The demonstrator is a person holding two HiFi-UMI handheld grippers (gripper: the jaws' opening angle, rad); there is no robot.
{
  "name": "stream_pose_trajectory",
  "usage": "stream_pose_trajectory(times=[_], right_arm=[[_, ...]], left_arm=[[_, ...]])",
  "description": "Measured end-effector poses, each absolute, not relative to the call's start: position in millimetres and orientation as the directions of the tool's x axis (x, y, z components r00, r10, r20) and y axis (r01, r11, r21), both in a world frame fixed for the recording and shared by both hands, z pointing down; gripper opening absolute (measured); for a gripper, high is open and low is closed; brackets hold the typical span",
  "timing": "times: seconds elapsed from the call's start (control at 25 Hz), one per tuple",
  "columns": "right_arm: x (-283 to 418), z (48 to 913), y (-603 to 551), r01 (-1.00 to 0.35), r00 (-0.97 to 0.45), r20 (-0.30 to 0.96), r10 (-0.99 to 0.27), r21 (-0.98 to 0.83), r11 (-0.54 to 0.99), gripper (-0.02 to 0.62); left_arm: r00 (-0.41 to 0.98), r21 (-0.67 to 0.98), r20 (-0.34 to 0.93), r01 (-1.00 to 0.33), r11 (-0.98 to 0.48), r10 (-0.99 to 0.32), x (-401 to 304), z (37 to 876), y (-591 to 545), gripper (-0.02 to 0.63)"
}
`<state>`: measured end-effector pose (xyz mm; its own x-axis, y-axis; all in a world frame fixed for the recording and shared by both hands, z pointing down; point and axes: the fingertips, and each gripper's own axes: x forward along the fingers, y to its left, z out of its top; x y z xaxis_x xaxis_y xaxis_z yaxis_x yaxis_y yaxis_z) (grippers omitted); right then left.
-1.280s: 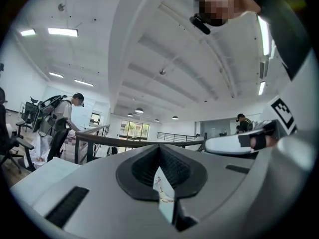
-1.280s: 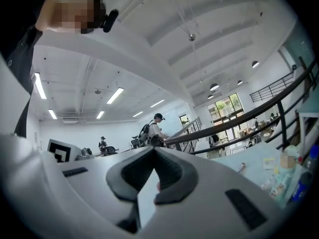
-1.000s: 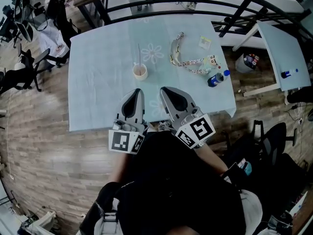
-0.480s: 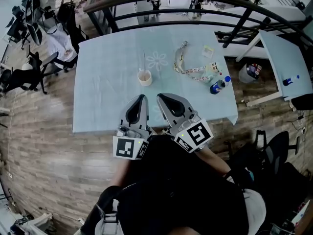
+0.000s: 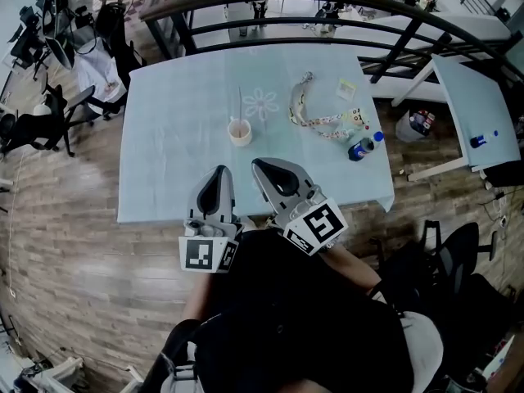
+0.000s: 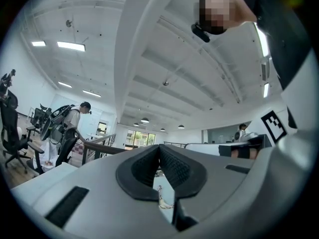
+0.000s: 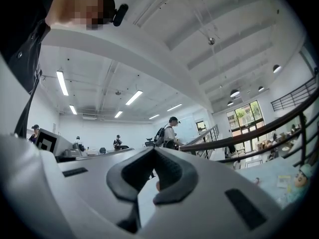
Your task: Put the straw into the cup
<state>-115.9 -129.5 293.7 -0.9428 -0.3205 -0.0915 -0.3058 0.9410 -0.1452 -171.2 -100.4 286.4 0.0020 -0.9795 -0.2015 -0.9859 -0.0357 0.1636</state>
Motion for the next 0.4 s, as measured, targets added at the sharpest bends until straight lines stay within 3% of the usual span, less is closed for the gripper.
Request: stream_pose_trajectory(times=[0.4], right_arm=[[-112.7, 302.0, -138.8, -0.335, -0.936, -0.061, -0.347, -0.152, 0.93, 0.008]], left_arm=[[-0.007, 0.155, -0.139, -0.988, -0.015, -0.99, -175.3, 302.9, -110.0, 0.014]])
